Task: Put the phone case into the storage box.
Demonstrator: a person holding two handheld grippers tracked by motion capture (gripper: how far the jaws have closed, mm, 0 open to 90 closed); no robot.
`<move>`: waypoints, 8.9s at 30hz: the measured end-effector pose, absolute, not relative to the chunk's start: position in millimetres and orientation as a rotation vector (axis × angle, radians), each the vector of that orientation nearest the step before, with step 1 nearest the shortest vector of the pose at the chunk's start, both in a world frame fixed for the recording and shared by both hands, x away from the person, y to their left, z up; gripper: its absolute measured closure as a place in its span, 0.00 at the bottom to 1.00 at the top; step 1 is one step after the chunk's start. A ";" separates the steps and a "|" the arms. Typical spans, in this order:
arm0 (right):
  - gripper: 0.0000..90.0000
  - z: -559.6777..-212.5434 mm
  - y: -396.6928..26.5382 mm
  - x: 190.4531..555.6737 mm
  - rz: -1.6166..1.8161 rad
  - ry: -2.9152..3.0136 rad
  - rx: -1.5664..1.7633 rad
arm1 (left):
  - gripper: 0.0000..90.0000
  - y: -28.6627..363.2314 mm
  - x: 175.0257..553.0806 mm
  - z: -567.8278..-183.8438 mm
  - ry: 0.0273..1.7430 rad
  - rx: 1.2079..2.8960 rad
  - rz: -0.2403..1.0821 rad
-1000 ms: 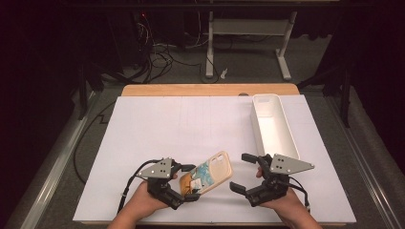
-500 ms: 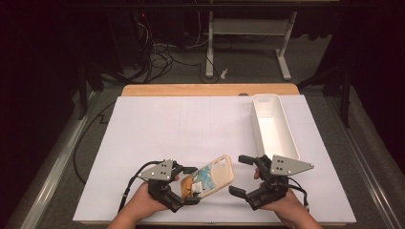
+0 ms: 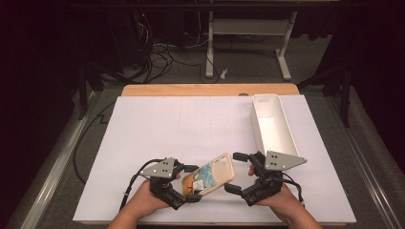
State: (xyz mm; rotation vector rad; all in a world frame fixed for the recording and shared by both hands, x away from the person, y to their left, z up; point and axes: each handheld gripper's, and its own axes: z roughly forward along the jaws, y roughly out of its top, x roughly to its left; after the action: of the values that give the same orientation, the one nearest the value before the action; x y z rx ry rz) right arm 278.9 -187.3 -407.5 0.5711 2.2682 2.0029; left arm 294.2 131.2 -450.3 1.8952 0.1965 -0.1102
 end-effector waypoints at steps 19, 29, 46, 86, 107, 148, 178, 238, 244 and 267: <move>0.00 -401.0 -188.7 310.8 1.985 2.250 0.635 | 0.13 137.9 324.0 -440.0 0.202 1.867 -0.123; 0.00 -402.7 -184.2 308.4 1.993 2.276 0.600 | 0.13 135.0 317.5 -441.6 0.175 1.876 -0.121; 0.02 -400.3 -181.0 296.5 2.044 2.301 0.519 | 0.13 128.5 306.6 -445.7 0.129 1.888 -0.153; 0.13 -402.4 -180.3 296.3 2.111 2.303 0.530 | 0.12 124.4 304.9 -449.1 0.127 1.875 -0.161; 0.14 -403.6 -180.0 298.1 2.108 2.306 0.565 | 0.12 121.1 303.6 -450.0 0.157 1.898 -0.123; 0.15 -400.0 -186.3 297.1 2.038 2.263 0.589 | 0.00 211.8 298.3 -456.0 0.588 1.863 0.187; 0.14 -393.9 -201.3 287.2 1.862 2.174 0.627 | 0.00 231.5 285.8 -458.3 0.795 1.791 0.419; 0.15 -364.6 -272.8 274.0 1.688 1.752 0.826 | 0.00 226.2 285.1 -462.3 0.777 1.807 0.436; 0.15 -359.6 -280.8 272.0 1.694 1.715 0.830 | 0.00 226.0 284.9 -462.2 0.775 1.807 0.437; 0.15 -345.9 -309.2 266.2 1.682 1.571 0.862 | 0.00 226.4 284.6 -461.7 0.772 1.800 0.447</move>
State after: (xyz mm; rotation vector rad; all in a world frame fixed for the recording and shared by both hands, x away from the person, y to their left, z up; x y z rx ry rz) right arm 266.2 -309.2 -345.9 0.8619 1.5708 1.6824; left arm 284.6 226.4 -461.7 1.7995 0.7724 0.4465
